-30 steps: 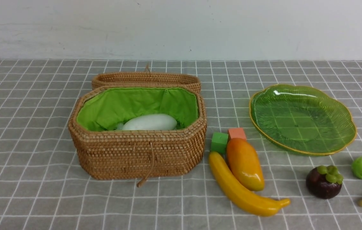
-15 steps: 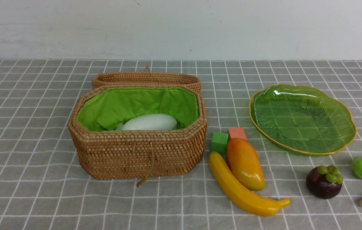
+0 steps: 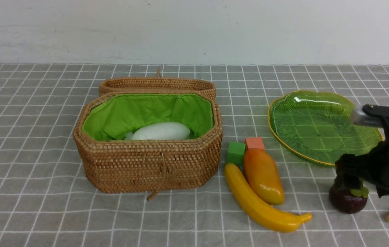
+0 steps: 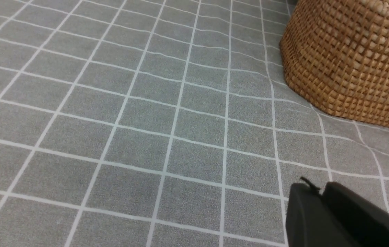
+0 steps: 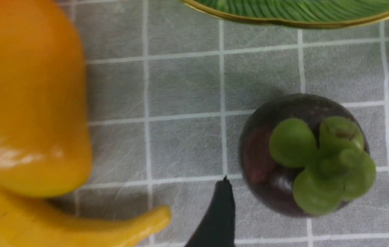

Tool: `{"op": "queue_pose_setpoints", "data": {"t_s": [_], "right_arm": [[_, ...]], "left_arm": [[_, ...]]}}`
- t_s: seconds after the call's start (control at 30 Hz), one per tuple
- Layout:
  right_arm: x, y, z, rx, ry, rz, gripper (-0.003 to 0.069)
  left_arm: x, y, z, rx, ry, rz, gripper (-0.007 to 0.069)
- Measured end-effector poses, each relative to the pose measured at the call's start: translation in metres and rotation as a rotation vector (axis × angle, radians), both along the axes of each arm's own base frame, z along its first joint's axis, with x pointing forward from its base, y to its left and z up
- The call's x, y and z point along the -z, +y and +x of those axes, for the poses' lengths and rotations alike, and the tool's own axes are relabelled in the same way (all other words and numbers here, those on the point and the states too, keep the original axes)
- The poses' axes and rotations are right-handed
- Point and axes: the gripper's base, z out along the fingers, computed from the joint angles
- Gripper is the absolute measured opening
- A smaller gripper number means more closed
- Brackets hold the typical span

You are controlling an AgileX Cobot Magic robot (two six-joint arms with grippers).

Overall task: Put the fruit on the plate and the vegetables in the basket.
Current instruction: Use the right arm to grab a mangosteen and put it into the right plate

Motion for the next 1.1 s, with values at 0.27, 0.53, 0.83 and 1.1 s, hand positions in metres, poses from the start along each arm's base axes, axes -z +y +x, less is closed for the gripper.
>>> {"op": "queue_pose_setpoints", "data": {"t_s": [0.27,0.53,0.83,1.1], "right_arm": [[0.037,-0.002,0.016,0.016,0.085,0.037,0.0549],[-0.029,0.003,0.013,-0.04,0.066,0.085,0.0549],[-0.094,-0.022,0.09,0.012,-0.185,0.052,0.0549],[0.005,-0.027,0.161,0.041,-0.056,0.058,0.0549]], "left_arm": [[0.0,0.0,0.0,0.0,0.0,0.0,0.0072],[0.0,0.0,0.0,0.0,0.0,0.0,0.0078],[0.0,0.0,0.0,0.0,0.0,0.0,0.0081],[0.0,0.0,0.0,0.0,0.0,0.0,0.0088]]}}
